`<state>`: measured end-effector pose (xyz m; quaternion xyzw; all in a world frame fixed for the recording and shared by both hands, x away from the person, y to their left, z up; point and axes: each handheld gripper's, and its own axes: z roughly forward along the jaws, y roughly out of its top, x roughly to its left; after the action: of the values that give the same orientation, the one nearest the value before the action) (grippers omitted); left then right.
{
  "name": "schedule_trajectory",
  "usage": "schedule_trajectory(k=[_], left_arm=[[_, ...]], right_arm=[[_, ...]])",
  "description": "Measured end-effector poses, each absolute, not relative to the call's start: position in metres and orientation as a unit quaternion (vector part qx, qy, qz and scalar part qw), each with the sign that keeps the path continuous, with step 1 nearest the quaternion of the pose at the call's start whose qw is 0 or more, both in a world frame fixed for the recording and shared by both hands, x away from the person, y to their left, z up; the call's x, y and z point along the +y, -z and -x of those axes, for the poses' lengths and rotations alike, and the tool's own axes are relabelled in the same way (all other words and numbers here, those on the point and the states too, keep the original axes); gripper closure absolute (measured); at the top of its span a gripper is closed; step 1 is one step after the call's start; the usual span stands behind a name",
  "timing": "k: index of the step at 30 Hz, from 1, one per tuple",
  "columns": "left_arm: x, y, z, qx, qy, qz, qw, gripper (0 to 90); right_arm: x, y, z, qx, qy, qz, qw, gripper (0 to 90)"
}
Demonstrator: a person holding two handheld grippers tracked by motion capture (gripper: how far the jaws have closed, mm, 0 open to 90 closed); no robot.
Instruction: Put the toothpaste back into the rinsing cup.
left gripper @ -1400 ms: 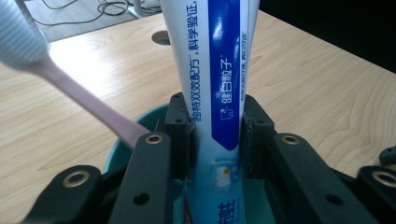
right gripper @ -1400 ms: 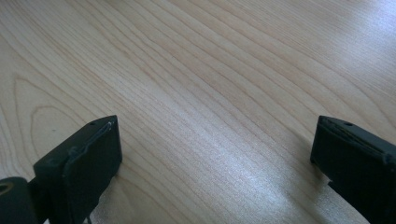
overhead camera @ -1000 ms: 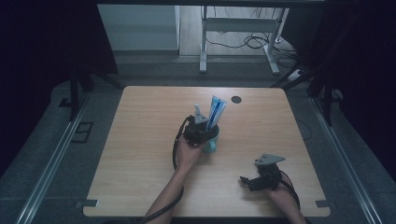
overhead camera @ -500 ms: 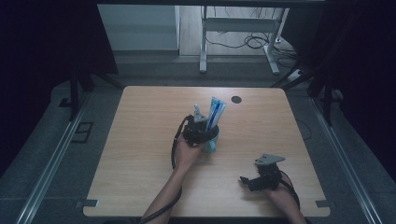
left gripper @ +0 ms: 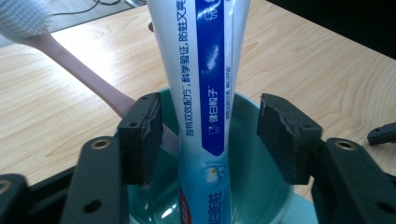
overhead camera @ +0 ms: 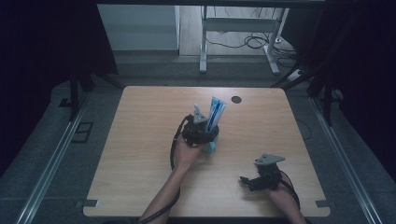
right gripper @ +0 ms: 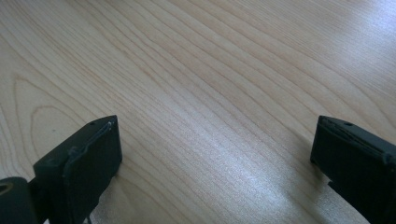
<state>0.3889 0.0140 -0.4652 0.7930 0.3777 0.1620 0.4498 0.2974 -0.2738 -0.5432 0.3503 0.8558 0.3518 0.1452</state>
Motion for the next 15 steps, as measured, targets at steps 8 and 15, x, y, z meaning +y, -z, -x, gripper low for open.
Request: schedule_trajectory(k=[8,15], left_arm=[[0.0170,0.4599,-0.3855,0.377,-0.152,-0.790,0.458,31.4],[0.0173,0.4560,-0.3824,0.373,-0.139,-0.798,0.452,23.9]], right_arm=[[-0.2738,0.5432,-0.2974,0.856,-0.352,-0.350,0.145,1.6],[-0.2738,0.5432,-0.2974,0.856,-0.352,-0.350,0.145,1.6]])
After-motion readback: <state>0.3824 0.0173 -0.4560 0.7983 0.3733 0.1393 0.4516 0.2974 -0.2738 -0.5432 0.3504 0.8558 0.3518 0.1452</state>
